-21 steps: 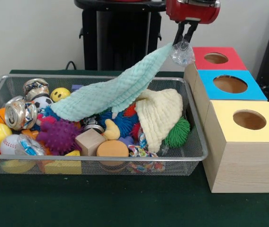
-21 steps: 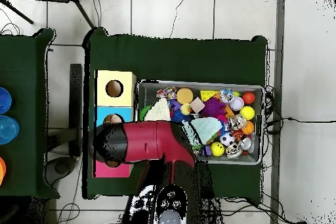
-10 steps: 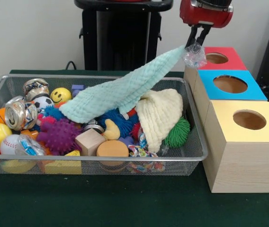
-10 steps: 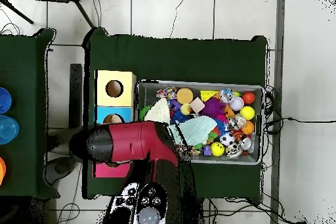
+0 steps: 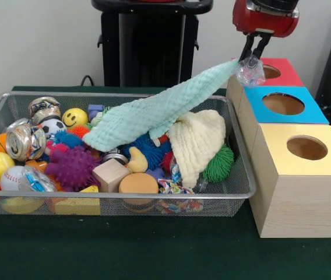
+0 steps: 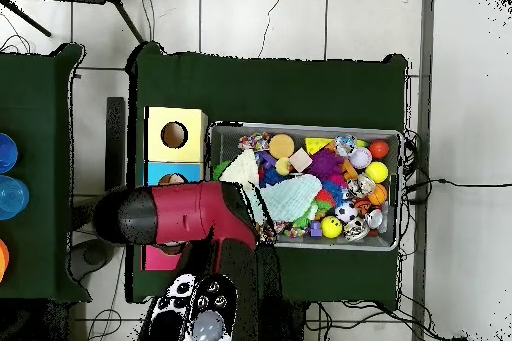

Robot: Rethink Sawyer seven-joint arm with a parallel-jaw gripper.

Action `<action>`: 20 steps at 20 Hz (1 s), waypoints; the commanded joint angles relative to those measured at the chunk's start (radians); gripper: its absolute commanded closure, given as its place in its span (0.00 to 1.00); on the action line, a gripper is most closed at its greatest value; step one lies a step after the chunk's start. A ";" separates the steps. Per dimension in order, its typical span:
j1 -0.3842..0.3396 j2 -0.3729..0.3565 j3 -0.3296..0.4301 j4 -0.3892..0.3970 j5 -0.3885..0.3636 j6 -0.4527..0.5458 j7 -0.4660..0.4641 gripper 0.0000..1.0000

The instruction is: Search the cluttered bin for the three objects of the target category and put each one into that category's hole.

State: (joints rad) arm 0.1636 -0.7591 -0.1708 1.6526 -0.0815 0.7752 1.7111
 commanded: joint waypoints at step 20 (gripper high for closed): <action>0.065 0.087 -0.005 -0.106 0.093 -0.018 0.288 1.00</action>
State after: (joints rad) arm 0.2367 -0.7090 -0.1990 1.5751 -0.0318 0.7754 1.7548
